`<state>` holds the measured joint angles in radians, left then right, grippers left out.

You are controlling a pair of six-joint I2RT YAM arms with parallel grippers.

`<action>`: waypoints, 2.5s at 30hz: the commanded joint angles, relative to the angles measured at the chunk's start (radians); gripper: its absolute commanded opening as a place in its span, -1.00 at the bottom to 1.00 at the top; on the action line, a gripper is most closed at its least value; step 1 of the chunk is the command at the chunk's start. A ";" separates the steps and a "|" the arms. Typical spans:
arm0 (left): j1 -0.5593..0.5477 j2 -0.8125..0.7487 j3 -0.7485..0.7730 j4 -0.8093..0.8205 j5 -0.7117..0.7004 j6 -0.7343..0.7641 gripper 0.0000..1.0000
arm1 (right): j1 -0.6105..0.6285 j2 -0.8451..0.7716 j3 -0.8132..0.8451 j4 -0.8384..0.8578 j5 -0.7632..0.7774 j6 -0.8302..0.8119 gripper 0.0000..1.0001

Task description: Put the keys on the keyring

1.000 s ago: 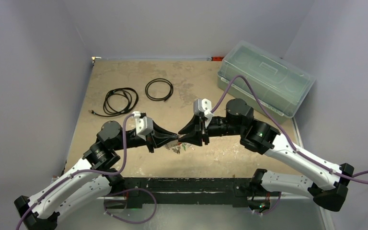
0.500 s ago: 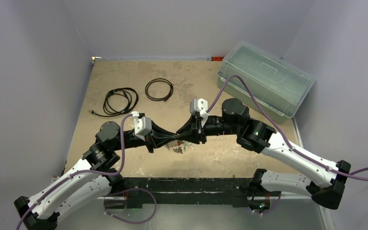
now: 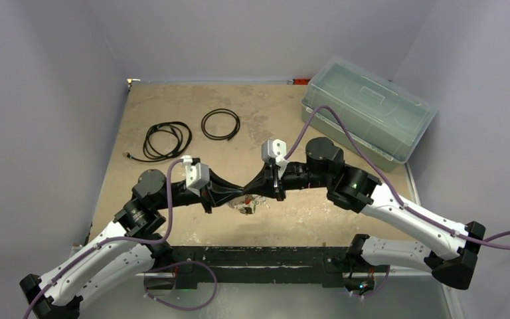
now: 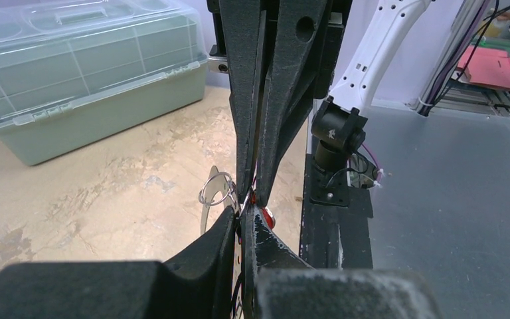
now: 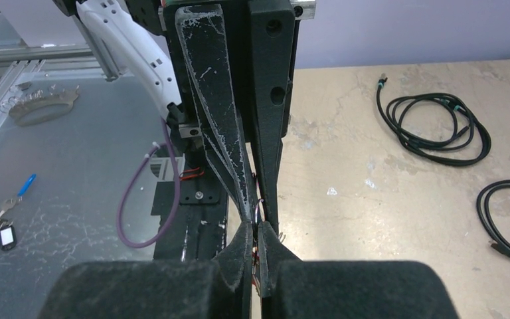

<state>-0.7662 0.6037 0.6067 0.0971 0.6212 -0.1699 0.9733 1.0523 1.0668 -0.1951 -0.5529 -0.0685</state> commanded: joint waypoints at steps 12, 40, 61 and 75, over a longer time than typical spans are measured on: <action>-0.001 0.002 0.121 -0.218 0.017 0.214 -0.04 | 0.002 -0.075 -0.034 0.043 0.052 -0.013 -1.00; -0.004 0.176 0.297 -0.384 0.097 0.362 -0.63 | 0.020 -0.087 -0.028 0.025 0.065 -0.013 -1.00; -0.008 0.185 0.240 -0.275 0.139 0.354 -1.00 | 0.028 -0.076 -0.023 0.008 0.039 -0.020 -1.00; -0.009 0.042 0.136 -0.081 0.093 0.311 -1.00 | 0.028 -0.118 -0.044 0.052 0.021 0.004 -0.74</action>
<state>-0.7765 0.6838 0.7666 -0.1123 0.7357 0.1566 1.0012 0.9699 1.0225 -0.1852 -0.5060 -0.0792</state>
